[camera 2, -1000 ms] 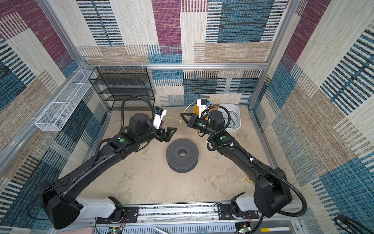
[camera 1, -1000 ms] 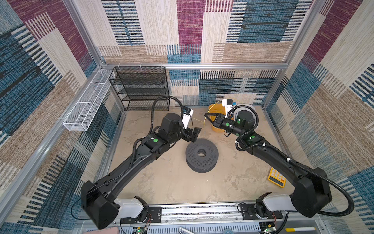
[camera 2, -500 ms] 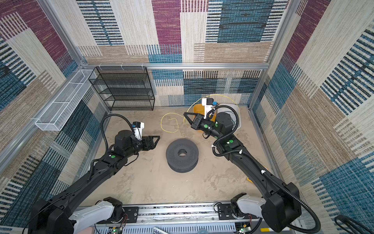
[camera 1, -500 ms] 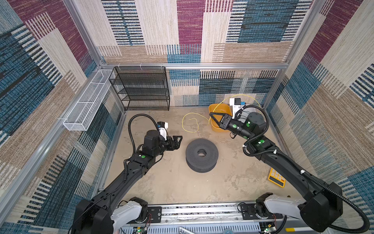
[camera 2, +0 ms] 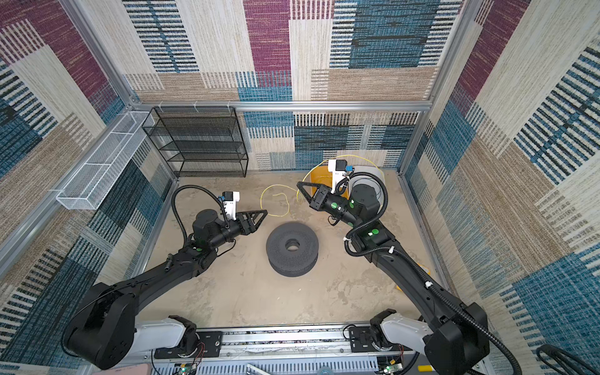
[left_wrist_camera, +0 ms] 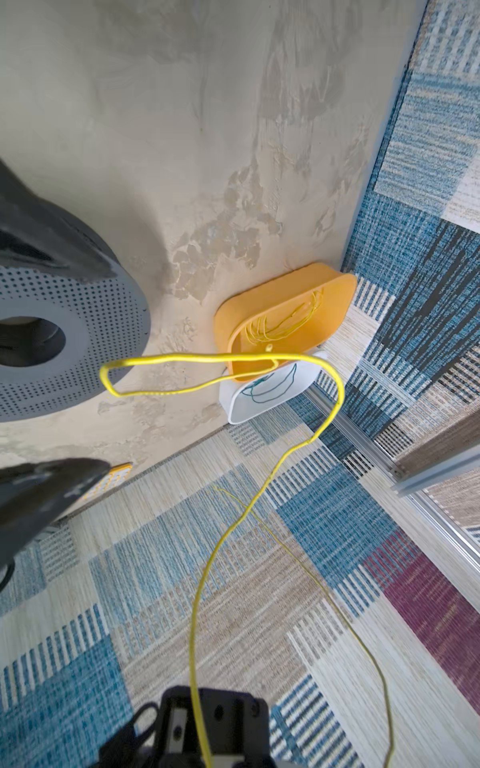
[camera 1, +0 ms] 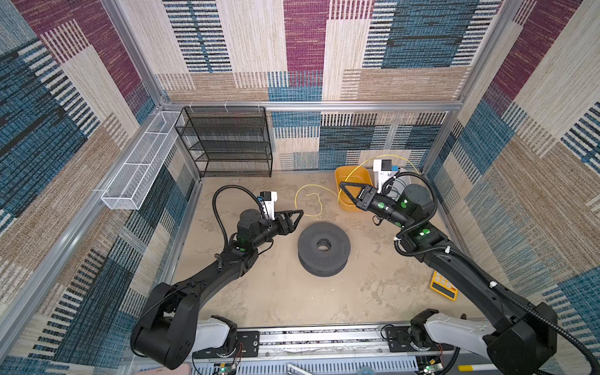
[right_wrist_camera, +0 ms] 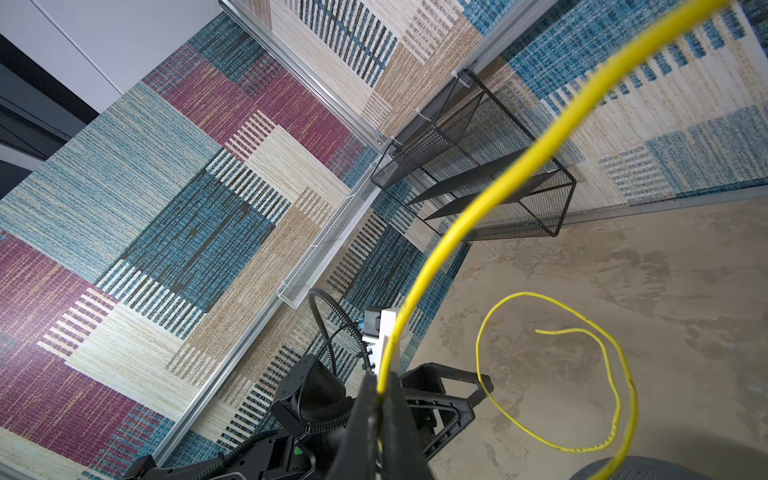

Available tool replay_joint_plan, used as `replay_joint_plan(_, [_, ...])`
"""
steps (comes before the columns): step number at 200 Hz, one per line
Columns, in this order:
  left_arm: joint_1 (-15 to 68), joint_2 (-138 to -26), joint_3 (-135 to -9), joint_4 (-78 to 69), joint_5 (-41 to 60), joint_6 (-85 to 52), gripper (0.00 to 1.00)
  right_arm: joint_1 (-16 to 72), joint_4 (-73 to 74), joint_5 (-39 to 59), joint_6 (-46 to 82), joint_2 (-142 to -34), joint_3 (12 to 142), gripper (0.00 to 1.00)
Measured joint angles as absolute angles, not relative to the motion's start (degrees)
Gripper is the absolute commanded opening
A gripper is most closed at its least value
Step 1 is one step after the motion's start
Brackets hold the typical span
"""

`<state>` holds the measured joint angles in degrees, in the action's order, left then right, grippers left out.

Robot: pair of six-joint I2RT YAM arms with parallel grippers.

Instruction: Wrap the cables

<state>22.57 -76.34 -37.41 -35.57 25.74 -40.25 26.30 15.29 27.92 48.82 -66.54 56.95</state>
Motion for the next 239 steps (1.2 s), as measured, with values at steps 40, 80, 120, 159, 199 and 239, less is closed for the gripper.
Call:
replay_joint_plan(40, [23.59, -82.06, -38.59, -43.13, 27.35, -43.62, 0.39, 26.3, 16.45, 27.97, 50.13, -66.35, 56.62, 0.0])
replay_joint_plan(80, [24.12, -83.88, -38.52, -47.11, 27.38, -45.34, 0.11, 26.28, 17.28, 27.92, 50.96, -66.3, 56.55, 0.0])
replay_joint_plan(120, [24.18, -81.45, -38.24, -45.45, 27.4, -44.75, 0.0, 25.26, 15.33, 25.78, 49.15, -66.26, 58.7, 0.0])
replay_joint_plan(159, [24.38, -75.05, -39.0, -33.39, 28.45, -38.79, 0.0, 17.45, 14.57, 25.52, 47.2, -68.23, 63.26, 0.0])
replay_joint_plan(199, [24.82, -69.87, -38.33, -21.02, 28.82, -33.87, 0.0, 11.51, 13.91, 25.96, 46.26, -72.88, 66.92, 0.0])
replay_joint_plan(239, [27.88, -66.08, -37.36, -12.25, 30.22, -32.38, 0.0, 5.37, 13.93, 26.41, 47.13, -79.44, 70.63, 0.0])
